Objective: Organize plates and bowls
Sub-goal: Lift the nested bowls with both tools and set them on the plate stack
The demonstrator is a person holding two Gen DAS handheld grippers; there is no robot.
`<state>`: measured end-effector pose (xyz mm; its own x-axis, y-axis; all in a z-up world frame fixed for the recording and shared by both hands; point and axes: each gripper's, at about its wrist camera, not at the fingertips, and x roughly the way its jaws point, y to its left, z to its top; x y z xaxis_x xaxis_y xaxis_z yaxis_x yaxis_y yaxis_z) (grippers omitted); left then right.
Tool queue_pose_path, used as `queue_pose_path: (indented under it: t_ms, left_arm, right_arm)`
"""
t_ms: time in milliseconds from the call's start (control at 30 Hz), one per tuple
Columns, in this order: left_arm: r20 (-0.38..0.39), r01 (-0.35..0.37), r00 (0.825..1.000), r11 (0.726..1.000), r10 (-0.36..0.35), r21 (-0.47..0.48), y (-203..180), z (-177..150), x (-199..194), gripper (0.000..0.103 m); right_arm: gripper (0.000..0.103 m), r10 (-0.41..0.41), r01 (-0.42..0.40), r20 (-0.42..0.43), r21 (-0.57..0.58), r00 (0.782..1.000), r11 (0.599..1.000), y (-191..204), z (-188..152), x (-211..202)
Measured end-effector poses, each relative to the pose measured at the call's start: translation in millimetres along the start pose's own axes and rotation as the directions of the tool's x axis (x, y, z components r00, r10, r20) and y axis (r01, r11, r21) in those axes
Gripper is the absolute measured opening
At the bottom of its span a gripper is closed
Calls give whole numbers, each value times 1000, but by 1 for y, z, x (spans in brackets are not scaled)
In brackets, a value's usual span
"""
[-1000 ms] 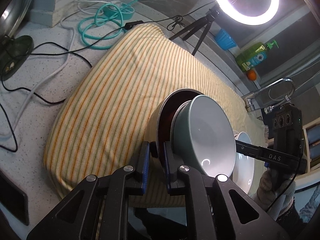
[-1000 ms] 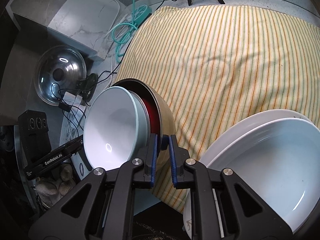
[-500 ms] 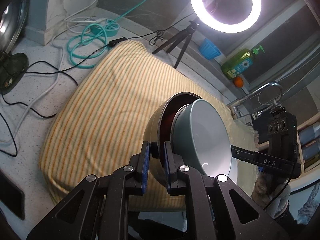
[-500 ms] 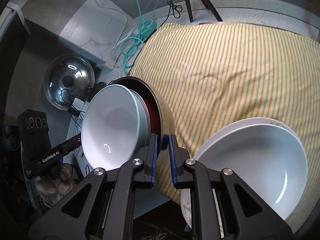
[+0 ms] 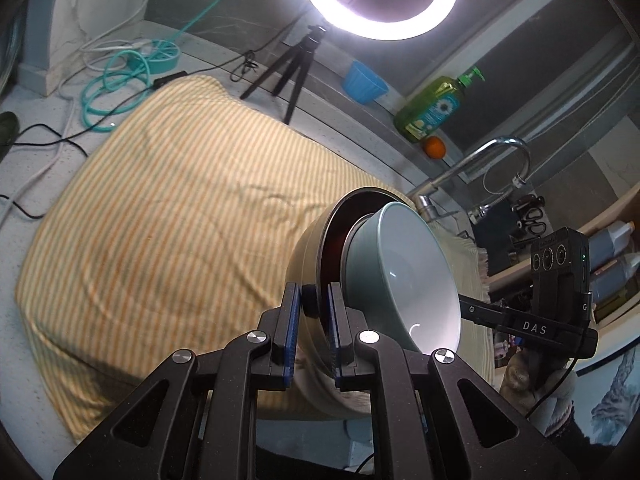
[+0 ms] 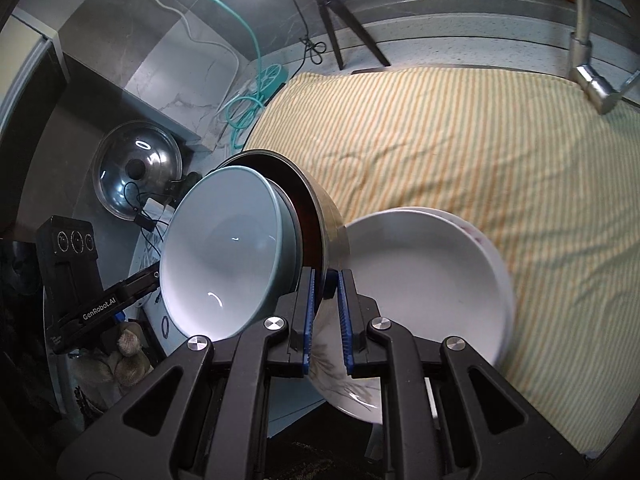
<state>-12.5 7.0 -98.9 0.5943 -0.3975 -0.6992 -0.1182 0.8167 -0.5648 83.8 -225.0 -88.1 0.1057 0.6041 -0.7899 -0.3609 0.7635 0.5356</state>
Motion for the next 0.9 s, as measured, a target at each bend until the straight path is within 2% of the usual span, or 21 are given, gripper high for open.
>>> queue_pose_path:
  t_ms: [333,533,900]
  left_arm:
    - [-65,17,998,1000,-16,9,-28,-22,29,10]
    - [-93,6,996,1000,-5,6,-31,-32,39,10]
    - [-99,-18,995,1000,17,-7,-35,-42,46,10]
  right_arm:
    - [13,-37,37,-2,43,999,998,-44,-20,-27]
    - [13,-45,46,-24,54,999,997,-56,-30,-25]
    - [13,-48,51,-46,50,998,997,-66,-39,-21]
